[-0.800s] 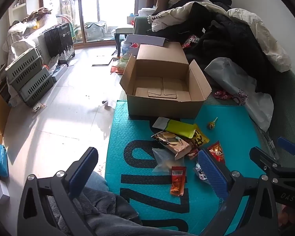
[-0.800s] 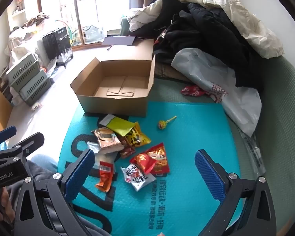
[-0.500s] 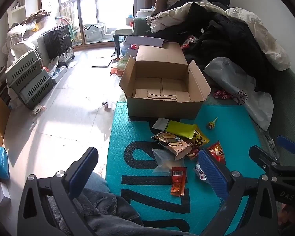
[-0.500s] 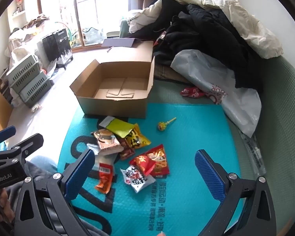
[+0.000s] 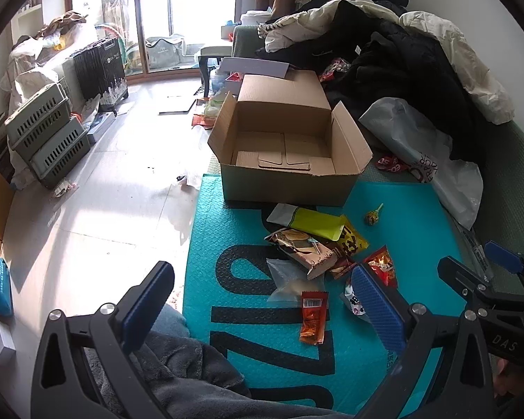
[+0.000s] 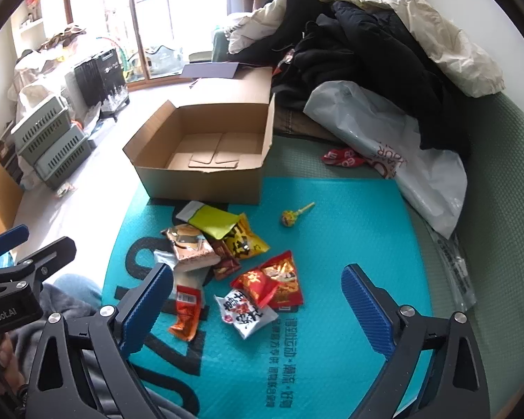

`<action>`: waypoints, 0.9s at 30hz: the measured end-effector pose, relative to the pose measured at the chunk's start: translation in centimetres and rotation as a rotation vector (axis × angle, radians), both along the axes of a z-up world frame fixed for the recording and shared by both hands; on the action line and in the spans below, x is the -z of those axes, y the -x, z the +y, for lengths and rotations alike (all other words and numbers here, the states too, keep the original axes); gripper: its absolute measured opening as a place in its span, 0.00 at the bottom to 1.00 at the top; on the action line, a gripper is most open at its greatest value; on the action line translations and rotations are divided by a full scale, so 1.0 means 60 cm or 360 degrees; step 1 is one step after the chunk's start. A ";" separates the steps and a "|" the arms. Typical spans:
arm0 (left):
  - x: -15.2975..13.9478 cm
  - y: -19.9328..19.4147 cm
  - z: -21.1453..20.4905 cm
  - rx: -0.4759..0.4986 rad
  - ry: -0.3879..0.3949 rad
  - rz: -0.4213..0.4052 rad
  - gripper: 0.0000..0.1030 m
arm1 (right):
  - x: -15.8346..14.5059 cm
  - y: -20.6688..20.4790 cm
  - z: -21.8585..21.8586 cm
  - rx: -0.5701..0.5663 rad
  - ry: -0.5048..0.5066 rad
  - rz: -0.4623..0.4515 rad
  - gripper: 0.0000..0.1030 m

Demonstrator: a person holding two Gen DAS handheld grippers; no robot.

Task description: Organize snacks

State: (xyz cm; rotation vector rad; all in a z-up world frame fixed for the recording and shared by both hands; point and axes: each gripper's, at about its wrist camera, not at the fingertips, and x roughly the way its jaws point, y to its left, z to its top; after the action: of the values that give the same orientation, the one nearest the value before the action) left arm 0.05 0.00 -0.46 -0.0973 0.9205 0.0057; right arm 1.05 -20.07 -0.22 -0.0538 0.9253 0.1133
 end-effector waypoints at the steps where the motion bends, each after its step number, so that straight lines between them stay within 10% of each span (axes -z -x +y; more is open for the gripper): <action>1: 0.002 0.000 -0.001 0.0003 0.0001 0.0003 1.00 | 0.000 0.001 0.001 -0.0002 -0.0001 -0.0002 0.94; 27: 0.009 0.004 -0.001 0.0001 0.0039 0.0018 1.00 | 0.001 0.001 -0.003 0.0007 -0.0010 0.0008 0.94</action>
State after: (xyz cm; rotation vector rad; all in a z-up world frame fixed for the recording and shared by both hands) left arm -0.20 -0.06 -0.99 -0.1196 0.9323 -0.0055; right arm 1.02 -20.26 -0.29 -0.0458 0.9301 0.1121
